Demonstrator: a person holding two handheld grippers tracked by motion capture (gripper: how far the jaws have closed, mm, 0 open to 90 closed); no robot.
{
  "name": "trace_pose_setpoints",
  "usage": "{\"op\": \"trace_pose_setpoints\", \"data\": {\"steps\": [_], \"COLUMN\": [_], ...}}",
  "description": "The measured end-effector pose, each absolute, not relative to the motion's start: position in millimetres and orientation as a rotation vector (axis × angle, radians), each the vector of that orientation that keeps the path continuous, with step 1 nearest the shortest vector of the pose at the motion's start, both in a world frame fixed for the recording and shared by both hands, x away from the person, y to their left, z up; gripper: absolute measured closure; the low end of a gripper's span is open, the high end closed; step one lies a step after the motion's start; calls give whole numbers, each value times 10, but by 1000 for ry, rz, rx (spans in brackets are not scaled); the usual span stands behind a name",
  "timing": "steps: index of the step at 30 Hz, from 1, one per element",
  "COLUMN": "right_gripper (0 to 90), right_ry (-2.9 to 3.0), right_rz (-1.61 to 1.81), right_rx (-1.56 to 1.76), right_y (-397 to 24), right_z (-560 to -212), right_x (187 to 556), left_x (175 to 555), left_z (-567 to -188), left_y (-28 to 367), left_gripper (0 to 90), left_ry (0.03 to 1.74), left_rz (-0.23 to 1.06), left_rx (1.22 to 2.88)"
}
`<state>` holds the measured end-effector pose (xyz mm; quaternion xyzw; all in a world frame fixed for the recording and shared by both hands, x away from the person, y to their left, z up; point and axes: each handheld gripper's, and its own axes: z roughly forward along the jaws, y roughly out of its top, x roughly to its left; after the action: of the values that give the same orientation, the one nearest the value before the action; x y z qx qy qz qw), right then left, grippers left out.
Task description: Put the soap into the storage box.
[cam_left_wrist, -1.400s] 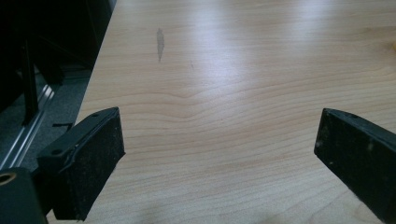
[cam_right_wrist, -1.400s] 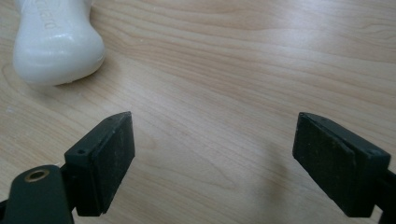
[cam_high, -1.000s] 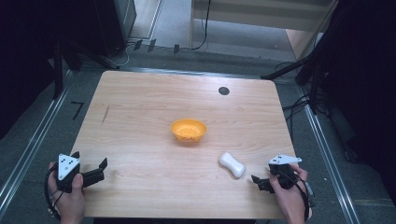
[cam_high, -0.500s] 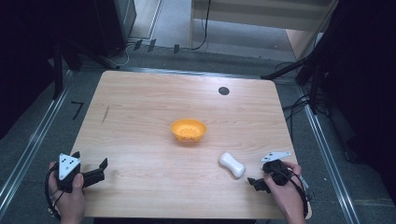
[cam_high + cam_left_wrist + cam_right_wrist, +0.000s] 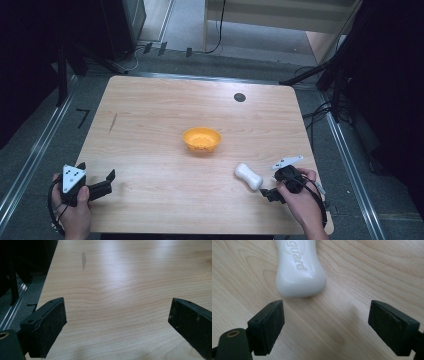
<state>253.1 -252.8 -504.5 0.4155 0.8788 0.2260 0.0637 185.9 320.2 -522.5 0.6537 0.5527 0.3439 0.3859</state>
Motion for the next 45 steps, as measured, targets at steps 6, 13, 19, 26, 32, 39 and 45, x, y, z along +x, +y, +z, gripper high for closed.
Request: {"op": "trace_pose_setpoints", "data": {"steps": [6, 13, 19, 26, 32, 39, 45], "right_gripper": [147, 148, 152, 165, 209, 272, 346], "right_ry": [2694, 2731, 2724, 2715, 2733, 2756, 2790], "right_rz": [653, 623, 609, 590, 553, 509, 422], "right_rx": [1246, 1227, 1234, 1227, 1211, 1171, 1136], "right_y": [-2412, -2219, -2156, -2118, -1979, -1868, -1777], "right_z": [-5027, -5025, -5031, -4971, -4981, -4952, -4990], "right_x": [2578, 2615, 2649, 2699, 2758, 2822, 2877], "left_x": [1859, 1860, 1861, 1863, 1862, 1866, 1867], "left_z": [-5225, -5226, -5224, -5225, -5225, -5225, -5225], "left_y": [3202, 3203, 3202, 3202, 3202, 3203, 3206], "left_gripper": [21, 21, 21, 21, 21, 21, 21], "left_ry": [1409, 1408, 1411, 1410, 1409, 1412, 1410], "left_rz": [875, 874, 873, 871, 870, 866, 862], "left_rx": [1665, 1663, 1666, 1668, 1670, 1667, 1667]}}
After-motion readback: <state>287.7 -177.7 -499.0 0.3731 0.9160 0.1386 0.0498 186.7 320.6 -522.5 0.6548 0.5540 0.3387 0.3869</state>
